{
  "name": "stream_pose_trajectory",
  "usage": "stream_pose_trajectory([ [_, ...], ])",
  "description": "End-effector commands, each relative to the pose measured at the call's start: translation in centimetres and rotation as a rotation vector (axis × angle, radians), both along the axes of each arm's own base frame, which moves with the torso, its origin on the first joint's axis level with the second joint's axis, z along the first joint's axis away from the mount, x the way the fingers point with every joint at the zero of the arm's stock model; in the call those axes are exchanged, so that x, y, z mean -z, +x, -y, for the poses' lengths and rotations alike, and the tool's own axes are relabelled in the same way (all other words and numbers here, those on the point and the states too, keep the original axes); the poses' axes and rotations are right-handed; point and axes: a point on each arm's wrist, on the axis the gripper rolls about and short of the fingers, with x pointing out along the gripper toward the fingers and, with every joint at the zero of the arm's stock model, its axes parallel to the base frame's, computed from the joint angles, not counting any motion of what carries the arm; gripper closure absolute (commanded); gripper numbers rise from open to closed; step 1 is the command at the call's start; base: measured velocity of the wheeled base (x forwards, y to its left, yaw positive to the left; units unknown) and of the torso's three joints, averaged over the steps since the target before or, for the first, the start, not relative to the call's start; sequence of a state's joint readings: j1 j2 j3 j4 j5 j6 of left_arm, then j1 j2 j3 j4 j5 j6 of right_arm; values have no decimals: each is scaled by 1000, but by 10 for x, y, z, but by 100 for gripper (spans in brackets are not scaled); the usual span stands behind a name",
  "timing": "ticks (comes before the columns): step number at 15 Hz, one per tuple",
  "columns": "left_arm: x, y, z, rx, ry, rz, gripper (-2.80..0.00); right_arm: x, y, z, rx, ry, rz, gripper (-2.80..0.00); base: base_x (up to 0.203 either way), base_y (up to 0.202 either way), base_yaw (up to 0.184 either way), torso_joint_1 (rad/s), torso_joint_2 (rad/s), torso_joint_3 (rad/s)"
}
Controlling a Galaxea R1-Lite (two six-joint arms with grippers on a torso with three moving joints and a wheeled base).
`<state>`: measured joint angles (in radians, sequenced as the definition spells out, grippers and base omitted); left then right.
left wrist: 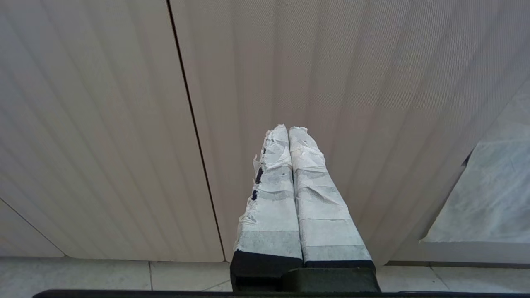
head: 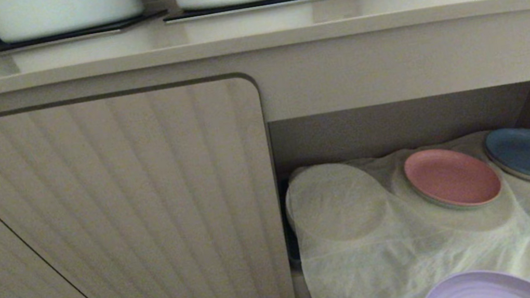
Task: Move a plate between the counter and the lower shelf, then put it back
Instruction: Put the plate in the cupboard
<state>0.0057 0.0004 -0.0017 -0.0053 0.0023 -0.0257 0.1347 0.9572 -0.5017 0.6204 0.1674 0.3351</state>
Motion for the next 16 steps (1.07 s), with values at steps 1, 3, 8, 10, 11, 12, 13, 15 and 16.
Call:
stream_pose_trajectory([
  [1,0,0,0,-1,0,0,0,5,-3,0,2,4,-2,0,0,0,0,0,0,0],
  [3,0,0,0,-1,0,0,0,9,-3,0,-13,32,5,0,0,0,0,0,0,0],
  [8,0,0,0,-1,0,0,0,8,4,-2,-17,43,12,0,0,0,0,0,0,0],
  [10,0,0,0,-1,0,0,0,8,9,-2,-16,45,16,0,0,0,0,0,0,0],
  [11,0,0,0,-1,0,0,0,9,11,-2,-16,44,8,0,0,0,0,0,0,0],
  [12,0,0,0,-1,0,0,0,9,14,-3,-8,47,5,0,0,0,0,0,0,0],
  [13,0,0,0,-1,0,0,0,7,19,-4,12,58,8,0,0,0,0,0,0,0],
  [15,0,0,0,-1,0,0,0,7,29,-5,41,74,4,0,0,0,0,0,0,0],
  [16,0,0,0,-1,0,0,0,8,33,-5,47,75,-4,0,0,0,0,0,0,0],
])
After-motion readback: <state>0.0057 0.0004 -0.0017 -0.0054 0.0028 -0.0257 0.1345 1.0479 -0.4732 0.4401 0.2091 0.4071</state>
